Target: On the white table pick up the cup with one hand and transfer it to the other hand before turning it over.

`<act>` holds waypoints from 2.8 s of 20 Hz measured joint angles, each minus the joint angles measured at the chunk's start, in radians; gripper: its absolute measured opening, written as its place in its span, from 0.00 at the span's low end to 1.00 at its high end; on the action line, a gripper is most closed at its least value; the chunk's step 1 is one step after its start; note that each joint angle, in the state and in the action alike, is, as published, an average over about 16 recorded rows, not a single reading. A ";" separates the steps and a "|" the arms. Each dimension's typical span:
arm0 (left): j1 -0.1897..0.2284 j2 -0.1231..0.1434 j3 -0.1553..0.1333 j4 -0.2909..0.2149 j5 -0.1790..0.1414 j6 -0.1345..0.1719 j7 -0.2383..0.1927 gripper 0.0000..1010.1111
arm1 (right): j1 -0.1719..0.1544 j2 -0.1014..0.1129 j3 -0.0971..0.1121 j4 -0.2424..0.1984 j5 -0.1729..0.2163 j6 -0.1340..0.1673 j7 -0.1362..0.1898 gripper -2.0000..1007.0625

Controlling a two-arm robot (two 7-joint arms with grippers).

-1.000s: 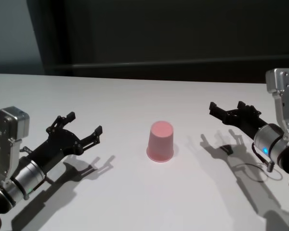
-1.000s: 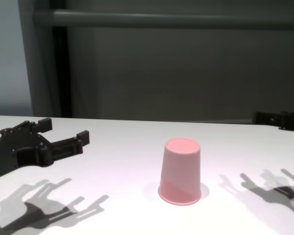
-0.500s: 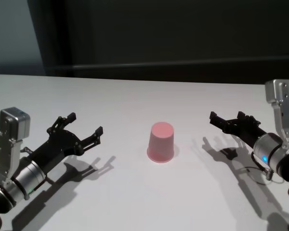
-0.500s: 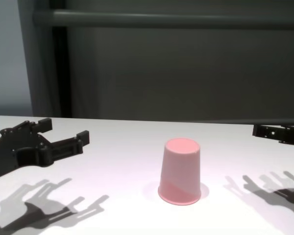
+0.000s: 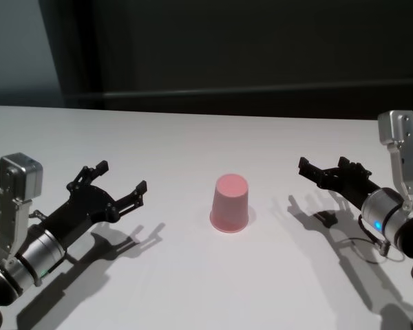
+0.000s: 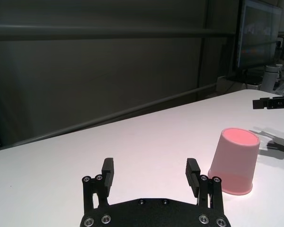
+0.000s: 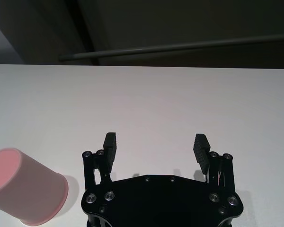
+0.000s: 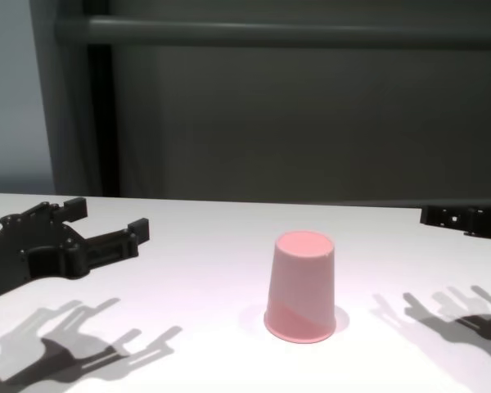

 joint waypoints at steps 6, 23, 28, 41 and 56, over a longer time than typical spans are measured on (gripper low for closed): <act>0.000 0.000 0.000 0.000 0.000 0.000 0.000 0.99 | 0.002 0.001 -0.001 -0.002 0.000 0.001 -0.001 0.99; 0.000 0.000 0.000 0.000 0.000 0.000 0.000 0.99 | 0.003 0.002 -0.003 -0.004 0.001 0.004 -0.002 0.99; 0.000 0.000 0.000 0.000 0.000 0.000 0.000 0.99 | 0.004 0.002 -0.003 -0.004 0.001 0.004 -0.002 0.99; 0.000 0.000 0.000 0.000 0.000 0.000 0.000 0.99 | 0.004 0.002 -0.004 -0.005 0.001 0.004 -0.002 0.99; 0.000 0.000 0.000 0.000 0.000 0.000 0.000 0.99 | 0.004 0.002 -0.004 -0.005 0.001 0.004 -0.002 0.99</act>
